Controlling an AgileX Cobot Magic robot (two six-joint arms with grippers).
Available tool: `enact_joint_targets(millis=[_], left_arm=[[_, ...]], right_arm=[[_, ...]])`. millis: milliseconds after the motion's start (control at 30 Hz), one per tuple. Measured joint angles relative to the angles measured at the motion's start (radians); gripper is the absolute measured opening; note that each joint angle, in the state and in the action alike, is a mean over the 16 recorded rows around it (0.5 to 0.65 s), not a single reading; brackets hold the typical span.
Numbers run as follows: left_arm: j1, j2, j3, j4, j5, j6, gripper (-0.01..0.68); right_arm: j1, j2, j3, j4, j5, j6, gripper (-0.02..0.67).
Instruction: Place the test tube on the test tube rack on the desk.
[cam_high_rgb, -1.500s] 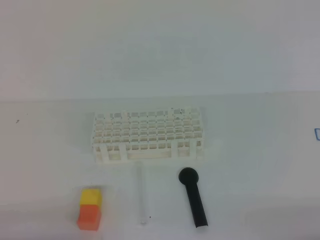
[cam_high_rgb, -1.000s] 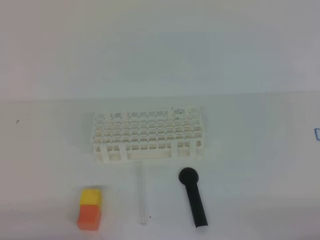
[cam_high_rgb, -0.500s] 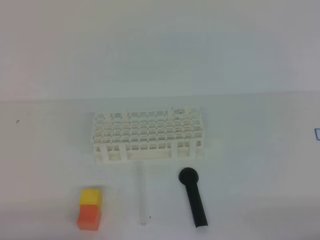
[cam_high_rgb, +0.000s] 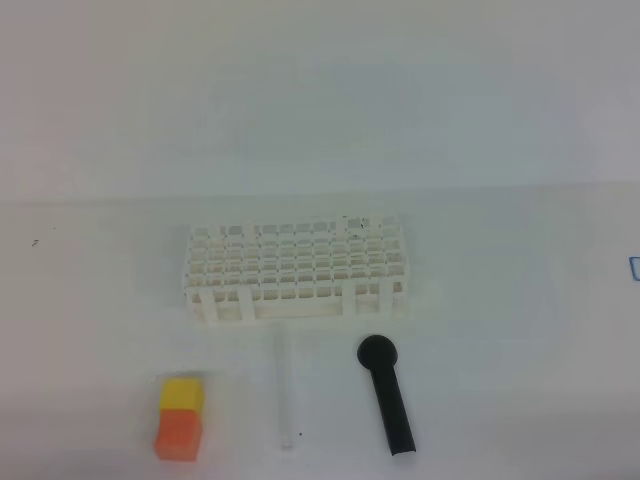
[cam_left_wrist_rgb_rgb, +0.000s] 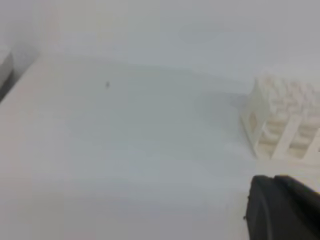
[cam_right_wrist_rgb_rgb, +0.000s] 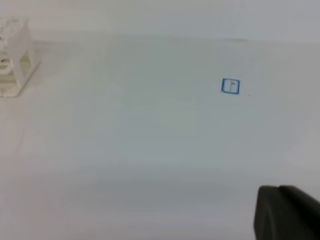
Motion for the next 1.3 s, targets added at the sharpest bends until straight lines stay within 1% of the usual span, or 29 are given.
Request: enact_joint_targets(millis=[133, 300, 533, 767, 1000, 1300], left_arm=[[0.000, 0.000, 0.000, -0.029, -0.124, -0.001, -0.001], [0.000, 0.000, 0.000, -0.062, -0.284, -0.002, -0.001], [0.000, 0.003, 0.000, -0.075, -0.419, -0.012, -0.001], [0.000, 0.000, 0.000, -0.078, -0.452, -0.085, -0.001], [0.000, -0.002, 0.000, -0.081, -0.465, -0.163, -0.001], [0.000, 0.002, 0.000, -0.103, -0.421, -0.203, -0.001]], right_arm=[[0.000, 0.000, 0.002, 0.001, -0.084, 0.000, -0.001], [0.000, 0.000, 0.003, 0.003, -0.238, 0.000, -0.001], [0.000, 0.000, 0.004, 0.006, -0.443, 0.000, -0.001], [0.000, 0.000, 0.004, 0.008, -0.528, 0.000, -0.001], [0.000, 0.000, 0.004, 0.010, -0.542, 0.000, -0.001], [0.000, 0.000, 0.004, 0.013, -0.543, 0.012, -0.001]])
